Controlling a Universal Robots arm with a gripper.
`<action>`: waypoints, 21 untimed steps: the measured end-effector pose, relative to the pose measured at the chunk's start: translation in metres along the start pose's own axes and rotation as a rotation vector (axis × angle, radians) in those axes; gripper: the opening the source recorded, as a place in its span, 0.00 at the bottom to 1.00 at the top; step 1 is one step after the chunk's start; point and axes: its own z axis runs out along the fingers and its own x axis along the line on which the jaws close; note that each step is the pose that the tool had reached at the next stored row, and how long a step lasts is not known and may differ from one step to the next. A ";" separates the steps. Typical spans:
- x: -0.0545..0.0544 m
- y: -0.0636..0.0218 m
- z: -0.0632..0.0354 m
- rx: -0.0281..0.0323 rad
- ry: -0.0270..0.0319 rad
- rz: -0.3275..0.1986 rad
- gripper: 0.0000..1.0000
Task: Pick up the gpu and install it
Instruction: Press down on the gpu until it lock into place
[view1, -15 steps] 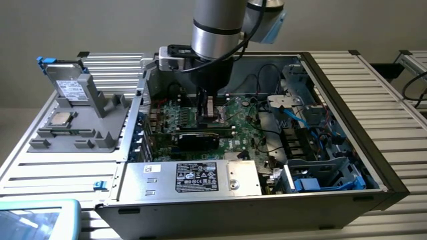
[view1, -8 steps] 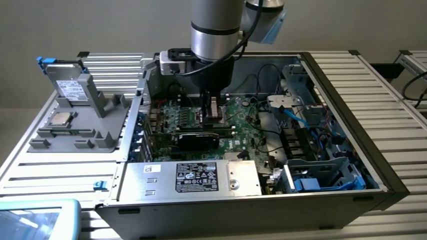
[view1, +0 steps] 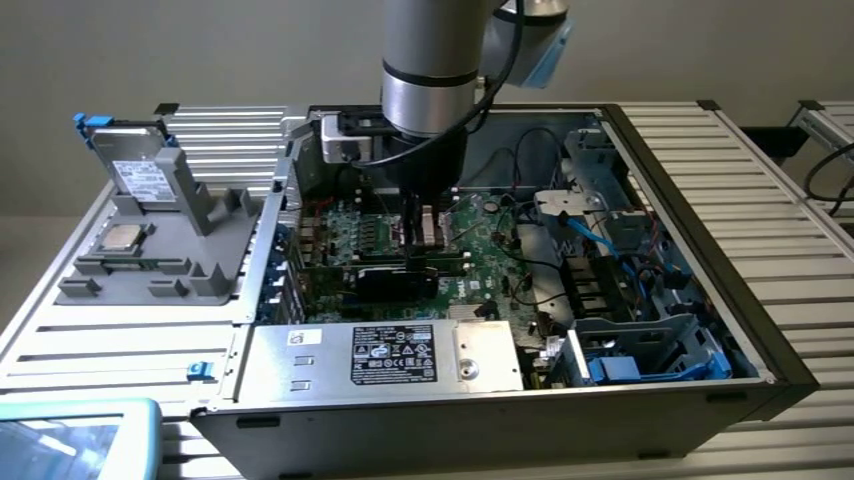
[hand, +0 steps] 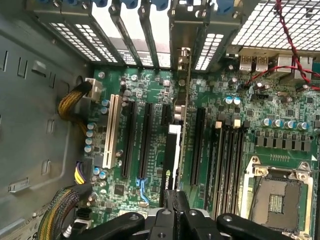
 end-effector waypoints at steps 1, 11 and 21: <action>0.000 0.0000 0.0004 0.0000 0.0001 0.000 0.12; 0.000 -0.0002 0.0032 -0.0002 -0.0003 0.000 0.12; 0.002 0.0014 -0.0235 -0.0007 0.0065 0.000 0.12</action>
